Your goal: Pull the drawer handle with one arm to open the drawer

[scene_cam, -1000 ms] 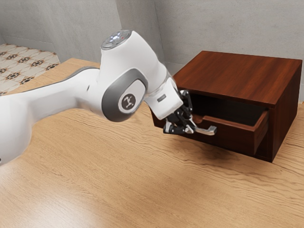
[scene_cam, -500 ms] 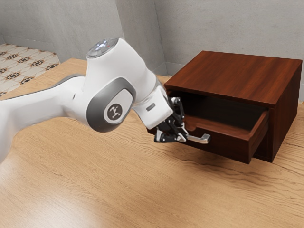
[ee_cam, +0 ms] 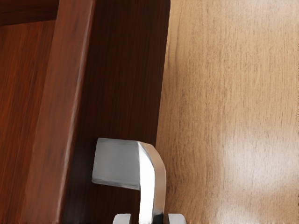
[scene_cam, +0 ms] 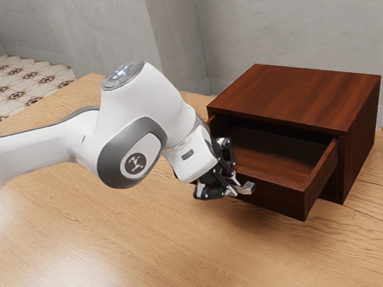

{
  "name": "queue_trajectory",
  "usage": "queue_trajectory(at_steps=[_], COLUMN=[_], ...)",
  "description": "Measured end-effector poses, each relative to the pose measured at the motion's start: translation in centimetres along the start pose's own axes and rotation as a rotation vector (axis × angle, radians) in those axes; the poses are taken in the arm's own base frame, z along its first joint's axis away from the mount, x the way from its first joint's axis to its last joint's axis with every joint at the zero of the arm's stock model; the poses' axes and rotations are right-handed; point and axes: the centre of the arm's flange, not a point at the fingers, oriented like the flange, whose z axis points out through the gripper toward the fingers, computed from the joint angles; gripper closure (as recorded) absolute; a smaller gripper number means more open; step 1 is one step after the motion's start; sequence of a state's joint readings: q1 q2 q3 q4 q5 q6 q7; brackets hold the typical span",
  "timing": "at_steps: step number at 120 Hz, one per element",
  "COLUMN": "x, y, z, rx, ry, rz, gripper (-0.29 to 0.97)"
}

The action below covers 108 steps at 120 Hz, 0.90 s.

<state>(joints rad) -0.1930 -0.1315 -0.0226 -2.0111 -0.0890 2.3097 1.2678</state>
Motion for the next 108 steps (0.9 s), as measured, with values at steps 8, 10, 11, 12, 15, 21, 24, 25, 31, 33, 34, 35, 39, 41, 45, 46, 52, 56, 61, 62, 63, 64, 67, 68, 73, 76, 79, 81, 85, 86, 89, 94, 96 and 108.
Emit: queue_trajectory(at_steps=[8,10,11,12,15,21,24,25,31,33,34,35,39,41,45,46,52,56,61,62,63,64,67,68,73,76,79,81,85,86,89,94,96,108], x=[-0.1,-0.2,-0.2,-0.2,-0.3,-0.4,-0.6,-0.6,-0.8,-0.8,-0.9,-0.9,-1.0,-1.0,-1.1,-1.1,-1.3,-1.3,-1.4,-1.4,-1.5,-1.5,-1.5,-1.5,-1.6,-1.6,-1.7,-1.7,-1.7,-1.7,-1.7,-1.6,-1.5,0.5], y=[0.2,0.2,0.3,0.3,0.4,0.5,0.6,0.6,0.9,1.0,1.0,1.0,1.2,1.3,1.4,1.4,1.6,1.8,2.0,2.0,2.1,2.1,2.2,2.2,2.4,2.5,2.6,2.6,2.7,2.7,2.8,3.0,3.2,5.6], z=[-0.1,-0.2,-0.3,-0.3,-0.4,-0.6,-0.7,-0.7,-0.9,-0.9,-0.9,-0.9,-0.9,-1.0,-1.0,-1.0,-1.2,-1.4,-1.6,-1.6,-1.7,-1.7,-1.8,-1.9,-2.0,-2.0,-2.1,-2.1,-2.4,-2.5,-3.1,-4.5,-5.5,-14.2], rx=[0.001,0.002,0.003,0.003,0.004,0.006,0.007,0.007,0.008,0.007,0.007,0.007,0.006,0.006,0.006,0.006,0.009,0.012,0.017,0.018,0.019,0.02,0.022,0.023,0.027,0.028,0.03,0.032,0.037,0.039,0.049,0.069,0.083,0.185], ry=[-0.001,-0.001,-0.001,0.0,0.0,-0.001,-0.002,-0.002,-0.003,-0.003,-0.003,-0.004,-0.004,-0.005,-0.005,-0.005,-0.006,-0.006,-0.006,-0.006,-0.006,-0.006,-0.006,-0.006,-0.007,-0.007,-0.007,-0.007,-0.006,-0.006,-0.003,0.006,0.013,0.036], rz=[-0.004,-0.005,-0.006,-0.006,-0.007,-0.011,-0.013,-0.014,-0.017,-0.018,-0.018,-0.019,-0.02,-0.021,-0.023,-0.023,-0.025,-0.026,-0.028,-0.028,-0.028,-0.029,-0.03,-0.03,-0.031,-0.032,-0.034,-0.034,-0.036,-0.036,-0.037,-0.037,-0.036,0.023], gripper=[0.68,0.68,0.68,0.68,0.69,0.69,0.69,0.69,0.69,0.69,0.69,0.69,0.69,0.69,0.68,0.69,0.69,0.7,0.71,0.72,0.72,0.72,0.73,0.73,0.74,0.74,0.75,0.75,0.76,0.76,0.77,0.76,0.75,0.59])
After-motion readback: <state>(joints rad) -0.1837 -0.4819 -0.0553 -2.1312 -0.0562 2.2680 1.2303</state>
